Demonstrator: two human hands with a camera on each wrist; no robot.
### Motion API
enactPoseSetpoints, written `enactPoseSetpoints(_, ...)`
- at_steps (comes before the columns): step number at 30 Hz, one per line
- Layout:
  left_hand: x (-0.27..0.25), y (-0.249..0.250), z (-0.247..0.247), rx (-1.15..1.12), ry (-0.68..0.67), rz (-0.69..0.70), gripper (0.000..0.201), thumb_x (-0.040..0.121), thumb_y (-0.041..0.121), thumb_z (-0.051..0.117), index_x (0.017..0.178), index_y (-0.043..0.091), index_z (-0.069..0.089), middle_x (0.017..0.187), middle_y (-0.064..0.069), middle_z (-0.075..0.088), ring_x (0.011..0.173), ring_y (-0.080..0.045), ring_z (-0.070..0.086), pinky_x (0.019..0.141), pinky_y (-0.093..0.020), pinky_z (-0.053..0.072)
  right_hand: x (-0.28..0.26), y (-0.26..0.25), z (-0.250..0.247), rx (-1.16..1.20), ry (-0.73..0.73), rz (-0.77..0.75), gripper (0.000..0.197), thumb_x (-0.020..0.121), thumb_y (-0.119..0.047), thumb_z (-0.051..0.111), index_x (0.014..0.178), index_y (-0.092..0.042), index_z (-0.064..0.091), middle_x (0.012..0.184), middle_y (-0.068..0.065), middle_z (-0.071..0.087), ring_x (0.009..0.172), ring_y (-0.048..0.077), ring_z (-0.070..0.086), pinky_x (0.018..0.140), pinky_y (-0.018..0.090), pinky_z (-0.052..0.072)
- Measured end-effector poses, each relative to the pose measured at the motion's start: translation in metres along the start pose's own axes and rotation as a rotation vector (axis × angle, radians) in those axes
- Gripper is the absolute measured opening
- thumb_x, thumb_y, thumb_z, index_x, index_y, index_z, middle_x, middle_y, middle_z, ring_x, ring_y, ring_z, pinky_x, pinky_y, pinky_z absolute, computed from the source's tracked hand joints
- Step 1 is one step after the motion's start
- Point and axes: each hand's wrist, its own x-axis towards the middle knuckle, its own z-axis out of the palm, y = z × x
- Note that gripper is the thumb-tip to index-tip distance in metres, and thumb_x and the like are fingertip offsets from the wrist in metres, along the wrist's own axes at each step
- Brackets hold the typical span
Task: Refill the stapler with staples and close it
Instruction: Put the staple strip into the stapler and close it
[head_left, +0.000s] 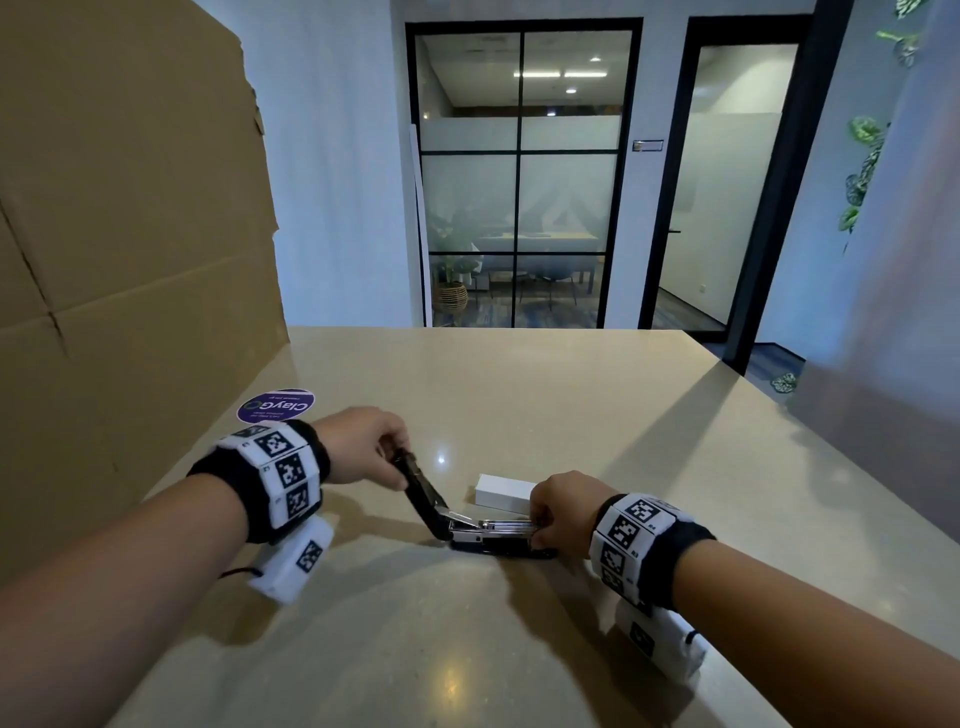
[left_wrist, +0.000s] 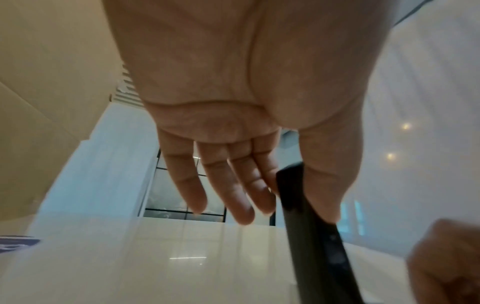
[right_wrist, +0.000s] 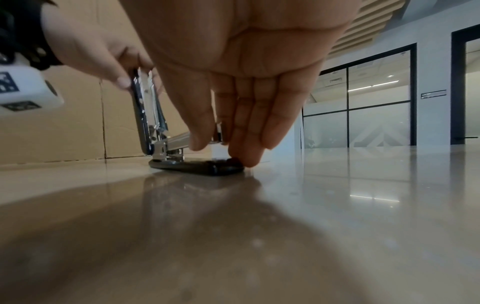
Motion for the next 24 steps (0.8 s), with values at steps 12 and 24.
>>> enactPoseSetpoints(12, 0.025, 0.087, 0.065, -0.005, -0.086, 0.198, 0.030, 0.079, 0.030, 0.072, 0.108, 0.025, 0.066, 0.096, 0.010, 0.062, 0.088, -0.011, 0.058, 0.081, -0.027, 0.048, -0.009, 0.008, -0.005, 0.076, -0.039, -0.003, 0.038, 0.081, -0.021, 0.066, 0.119, -0.017, 0.061, 0.117, 0.006, 0.069, 0.110, 0.026, 0.062, 0.093, 0.034, 0.051)
enactPoseSetpoints(24, 0.022, 0.070, 0.060, 0.043, -0.203, 0.084, 0.028, 0.082, 0.026, 0.070, 0.110, 0.023, 0.067, 0.099, 0.008, 0.065, 0.094, -0.013, 0.061, 0.080, -0.025, 0.044, -0.022, 0.021, -0.004, 0.109, -0.159, 0.005, 0.056, 0.085, -0.014, 0.061, 0.138, -0.014, 0.045, 0.129, 0.001, 0.064, 0.120, 0.020, 0.058, 0.102, 0.028, 0.044)
